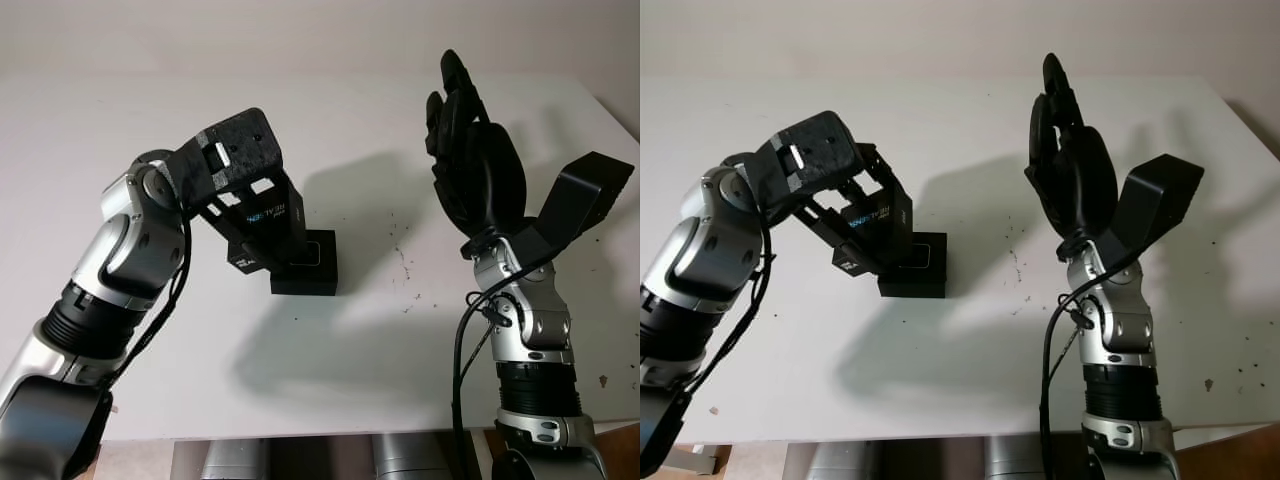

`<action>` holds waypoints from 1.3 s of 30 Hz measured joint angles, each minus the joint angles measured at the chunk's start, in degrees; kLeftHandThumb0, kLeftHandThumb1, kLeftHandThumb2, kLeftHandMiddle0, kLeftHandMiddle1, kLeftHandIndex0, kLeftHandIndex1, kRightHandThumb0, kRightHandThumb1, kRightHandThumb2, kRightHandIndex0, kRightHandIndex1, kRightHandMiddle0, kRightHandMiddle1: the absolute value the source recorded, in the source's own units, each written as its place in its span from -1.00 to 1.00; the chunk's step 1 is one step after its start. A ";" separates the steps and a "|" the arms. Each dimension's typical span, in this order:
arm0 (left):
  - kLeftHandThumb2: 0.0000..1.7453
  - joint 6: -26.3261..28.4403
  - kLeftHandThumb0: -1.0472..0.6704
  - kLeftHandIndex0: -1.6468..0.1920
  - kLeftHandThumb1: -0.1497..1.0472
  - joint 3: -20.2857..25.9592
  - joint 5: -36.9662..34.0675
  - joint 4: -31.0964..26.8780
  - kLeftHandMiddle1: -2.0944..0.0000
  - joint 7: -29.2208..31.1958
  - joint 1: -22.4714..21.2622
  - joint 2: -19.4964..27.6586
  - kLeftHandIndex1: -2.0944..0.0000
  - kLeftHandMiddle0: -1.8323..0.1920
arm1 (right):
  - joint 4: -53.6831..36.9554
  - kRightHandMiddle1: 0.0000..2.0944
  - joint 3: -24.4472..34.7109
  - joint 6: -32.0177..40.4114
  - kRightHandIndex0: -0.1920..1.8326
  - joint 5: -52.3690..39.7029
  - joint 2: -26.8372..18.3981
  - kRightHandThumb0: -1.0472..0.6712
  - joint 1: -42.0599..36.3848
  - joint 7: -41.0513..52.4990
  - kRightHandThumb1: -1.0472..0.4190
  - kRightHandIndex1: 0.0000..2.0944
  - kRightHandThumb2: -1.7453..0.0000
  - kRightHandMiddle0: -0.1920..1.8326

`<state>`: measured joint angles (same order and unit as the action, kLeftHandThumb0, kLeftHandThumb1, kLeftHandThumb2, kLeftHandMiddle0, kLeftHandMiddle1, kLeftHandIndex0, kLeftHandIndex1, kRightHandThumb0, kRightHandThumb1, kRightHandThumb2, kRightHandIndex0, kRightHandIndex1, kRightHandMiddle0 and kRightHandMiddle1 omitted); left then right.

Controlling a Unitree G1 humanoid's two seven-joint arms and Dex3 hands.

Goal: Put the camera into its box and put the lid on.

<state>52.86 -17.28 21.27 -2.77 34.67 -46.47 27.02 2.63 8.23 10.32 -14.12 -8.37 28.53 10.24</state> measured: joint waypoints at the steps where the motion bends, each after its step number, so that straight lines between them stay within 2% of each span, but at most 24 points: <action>1: -0.94 0.22 0.13 0.50 0.90 0.00 -0.44 0.00 -0.43 -0.06 0.00 -0.21 -0.40 0.41 | 0.00 -0.95 0.04 0.15 -1.00 -0.01 -0.09 -0.70 0.00 0.04 -1.00 -0.96 0.29 -0.94; 7: -0.94 1.74 0.13 0.54 0.92 -1.39 -0.36 -0.01 -0.25 -0.64 -1.04 -0.32 -0.25 0.44 | 0.00 -0.95 0.19 0.50 -1.00 -0.03 -0.24 -0.70 0.00 0.15 -1.00 -0.95 0.30 -0.94; 15: -0.94 4.10 0.13 0.49 0.90 -1.77 -1.50 -0.02 -0.34 -1.32 -1.52 -1.21 -0.32 0.40 | -0.04 -0.95 0.18 0.92 -1.00 -0.04 -0.25 -0.70 0.00 0.16 -1.00 -0.96 0.30 -0.95; 21: -0.94 -2.95 0.10 0.49 0.88 -2.73 -1.51 -0.53 -0.37 -1.87 -0.31 -0.12 -0.39 0.41 | -0.22 -0.95 0.17 1.21 -0.99 -0.23 -0.23 -0.69 -0.01 0.04 -1.00 -0.95 0.31 -0.94; 26: -0.94 -4.34 0.09 0.46 0.86 -3.03 -1.30 -0.10 -0.33 -1.96 -0.03 -0.14 -0.40 0.36 | -0.24 -0.95 0.16 1.20 -1.00 -0.24 -0.23 -0.69 -0.05 0.06 -1.00 -0.95 0.31 -0.94; 32: -0.94 -8.04 0.08 0.45 0.87 -6.29 0.69 2.19 -0.25 -0.98 -0.15 0.00 -0.31 0.35 | -0.42 -0.95 0.11 1.30 -1.00 -0.24 -0.23 -0.69 -0.20 0.02 -1.00 -0.96 0.31 -0.94; 39: -0.94 -10.71 0.07 0.43 0.85 -8.11 2.69 4.19 -0.40 -0.52 -0.22 -0.51 -0.29 0.32 | -0.71 -0.95 0.06 1.72 -1.00 -0.23 -0.23 -0.68 -0.25 0.00 -1.00 -0.95 0.32 -0.94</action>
<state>42.15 -25.39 23.96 1.42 34.14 -46.69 26.50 1.92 8.29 12.04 -14.35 -8.60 28.28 10.24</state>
